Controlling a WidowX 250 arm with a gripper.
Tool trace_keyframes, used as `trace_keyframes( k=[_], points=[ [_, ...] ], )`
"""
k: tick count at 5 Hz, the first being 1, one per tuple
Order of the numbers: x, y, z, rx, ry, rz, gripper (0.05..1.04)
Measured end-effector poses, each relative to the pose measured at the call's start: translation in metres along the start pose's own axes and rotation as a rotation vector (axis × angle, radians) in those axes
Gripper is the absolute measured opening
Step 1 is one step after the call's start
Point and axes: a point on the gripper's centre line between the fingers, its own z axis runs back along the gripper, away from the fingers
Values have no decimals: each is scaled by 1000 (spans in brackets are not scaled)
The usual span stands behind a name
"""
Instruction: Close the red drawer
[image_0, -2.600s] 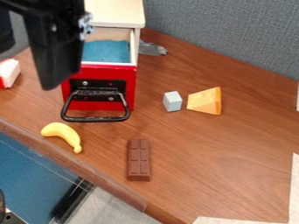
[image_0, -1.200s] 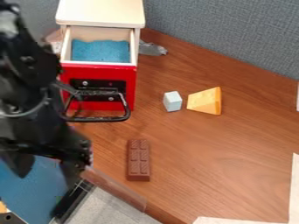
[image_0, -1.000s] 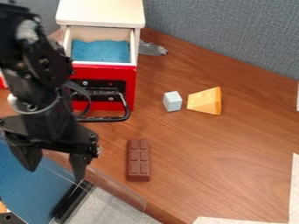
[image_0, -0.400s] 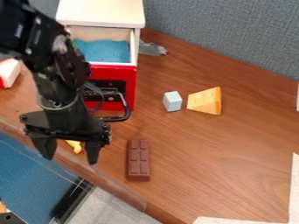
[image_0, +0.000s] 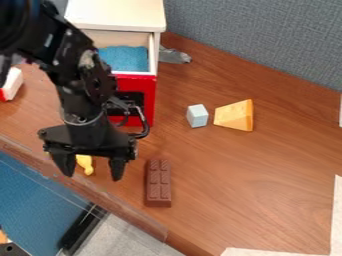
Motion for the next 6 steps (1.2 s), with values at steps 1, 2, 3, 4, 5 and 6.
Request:
trace_keyframes(
  k=[1,2,3,4,5,6],
  points=[
    [14,-4,-7,4,-14,16,999],
    [28,-8,-12,4,-14,35,999],
    [47,-6,-14,2,-29,80,999],
    [63,-3,-16,7,-45,98,999],
    [75,2,-19,16,-47,124,999],
    [90,8,-19,23,-67,134,999]
  ],
)
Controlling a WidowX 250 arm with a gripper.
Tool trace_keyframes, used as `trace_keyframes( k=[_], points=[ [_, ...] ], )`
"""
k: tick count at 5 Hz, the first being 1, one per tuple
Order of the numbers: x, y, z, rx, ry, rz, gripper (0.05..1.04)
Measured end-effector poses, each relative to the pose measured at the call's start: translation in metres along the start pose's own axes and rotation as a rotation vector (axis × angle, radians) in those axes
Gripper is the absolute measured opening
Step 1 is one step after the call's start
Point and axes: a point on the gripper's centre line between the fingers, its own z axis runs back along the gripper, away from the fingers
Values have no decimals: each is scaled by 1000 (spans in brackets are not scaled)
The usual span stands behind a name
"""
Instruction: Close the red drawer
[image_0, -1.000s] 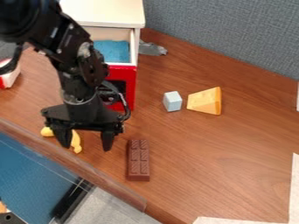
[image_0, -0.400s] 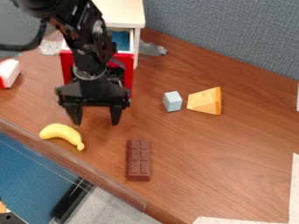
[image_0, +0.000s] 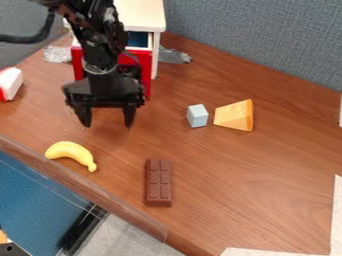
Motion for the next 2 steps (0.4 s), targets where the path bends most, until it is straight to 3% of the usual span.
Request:
trace_keyframes(
  k=[2],
  points=[
    [24,7,-4,16,-7,26,999]
  ],
)
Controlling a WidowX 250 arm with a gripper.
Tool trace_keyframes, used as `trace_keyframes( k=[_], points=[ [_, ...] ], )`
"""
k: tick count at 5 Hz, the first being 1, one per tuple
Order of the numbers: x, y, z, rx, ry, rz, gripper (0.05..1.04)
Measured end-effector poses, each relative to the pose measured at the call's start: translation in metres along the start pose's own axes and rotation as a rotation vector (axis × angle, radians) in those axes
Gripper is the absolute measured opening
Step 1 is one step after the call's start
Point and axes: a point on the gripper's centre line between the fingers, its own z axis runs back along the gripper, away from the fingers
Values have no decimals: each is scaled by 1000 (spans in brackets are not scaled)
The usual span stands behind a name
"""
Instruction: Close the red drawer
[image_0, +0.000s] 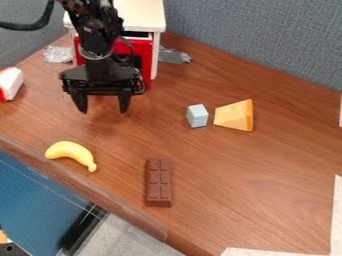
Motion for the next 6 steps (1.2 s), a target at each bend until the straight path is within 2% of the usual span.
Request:
trace_keyframes(
  k=[2,4,5,6],
  points=[
    [19,2,0,11,-16,10,999],
    [22,6,-2,41,-22,-20,999],
    [13,12,9,41,-21,-9,999],
    [-6,12,43,-20,-9,-39,999]
  ],
)
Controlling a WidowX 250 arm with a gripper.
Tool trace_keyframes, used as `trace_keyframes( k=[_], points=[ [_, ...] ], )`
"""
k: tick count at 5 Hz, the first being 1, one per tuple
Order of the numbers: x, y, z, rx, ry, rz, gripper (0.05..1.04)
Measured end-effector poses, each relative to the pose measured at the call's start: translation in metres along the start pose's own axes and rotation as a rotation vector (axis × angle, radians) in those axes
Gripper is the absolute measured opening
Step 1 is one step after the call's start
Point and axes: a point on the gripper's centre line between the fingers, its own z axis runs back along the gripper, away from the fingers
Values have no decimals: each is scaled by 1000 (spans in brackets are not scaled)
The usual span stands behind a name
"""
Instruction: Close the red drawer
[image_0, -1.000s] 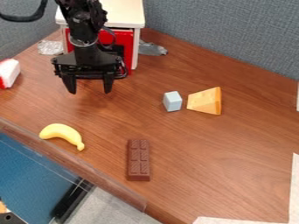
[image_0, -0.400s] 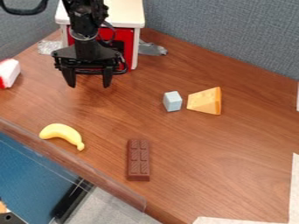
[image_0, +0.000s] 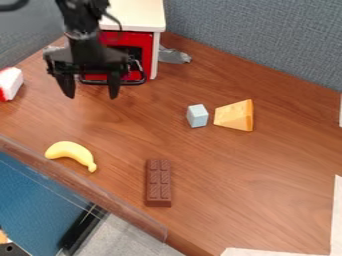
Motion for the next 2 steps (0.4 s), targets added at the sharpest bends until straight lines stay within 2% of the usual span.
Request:
trace_keyframes(
  k=[1,2],
  points=[
    [-12,1,36,-34,-12,-13,999],
    [-26,12,65,-33,23,-25,999]
  ],
)
